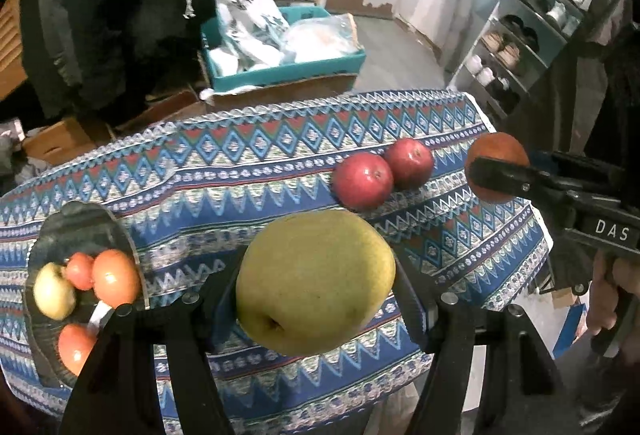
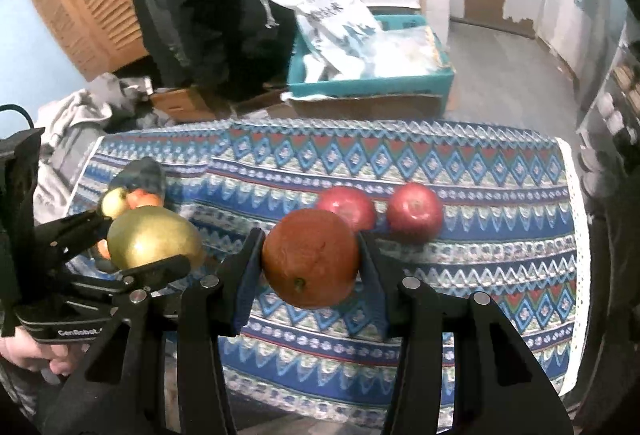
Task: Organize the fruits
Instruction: 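Lift the pear and small orange and carry both over the glass bowl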
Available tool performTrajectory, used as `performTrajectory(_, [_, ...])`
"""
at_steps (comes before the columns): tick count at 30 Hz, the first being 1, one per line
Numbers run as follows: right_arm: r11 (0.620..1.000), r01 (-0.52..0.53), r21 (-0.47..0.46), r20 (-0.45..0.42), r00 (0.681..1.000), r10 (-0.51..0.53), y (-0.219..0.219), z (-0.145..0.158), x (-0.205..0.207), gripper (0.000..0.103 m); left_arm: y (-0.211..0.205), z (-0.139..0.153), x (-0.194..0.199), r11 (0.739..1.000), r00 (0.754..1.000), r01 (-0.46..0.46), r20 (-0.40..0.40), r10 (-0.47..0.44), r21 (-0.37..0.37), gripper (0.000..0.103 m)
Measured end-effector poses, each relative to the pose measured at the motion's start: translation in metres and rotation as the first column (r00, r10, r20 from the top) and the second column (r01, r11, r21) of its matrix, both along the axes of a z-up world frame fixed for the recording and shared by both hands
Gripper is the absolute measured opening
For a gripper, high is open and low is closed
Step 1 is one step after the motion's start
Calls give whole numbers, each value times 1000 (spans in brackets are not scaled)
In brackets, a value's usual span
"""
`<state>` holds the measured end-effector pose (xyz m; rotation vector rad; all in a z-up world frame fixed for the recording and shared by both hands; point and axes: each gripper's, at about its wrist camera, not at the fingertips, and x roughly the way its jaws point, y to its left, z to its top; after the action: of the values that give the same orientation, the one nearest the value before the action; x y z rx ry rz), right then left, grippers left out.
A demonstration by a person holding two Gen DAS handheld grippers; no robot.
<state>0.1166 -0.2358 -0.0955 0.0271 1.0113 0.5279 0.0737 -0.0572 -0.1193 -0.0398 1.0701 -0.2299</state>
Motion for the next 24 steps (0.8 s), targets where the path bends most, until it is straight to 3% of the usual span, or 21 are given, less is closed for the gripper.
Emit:
performTrajectory(11, [998, -66, 4, 29, 997, 66, 49, 22, -1, 46, 40, 18, -18, 998, 997, -60, 55, 59, 15, 70])
performTrajectory(24, [989, -146, 13, 19, 989, 146, 109, 29, 3, 46, 89, 23, -28, 989, 988, -144, 54, 145, -24, 70])
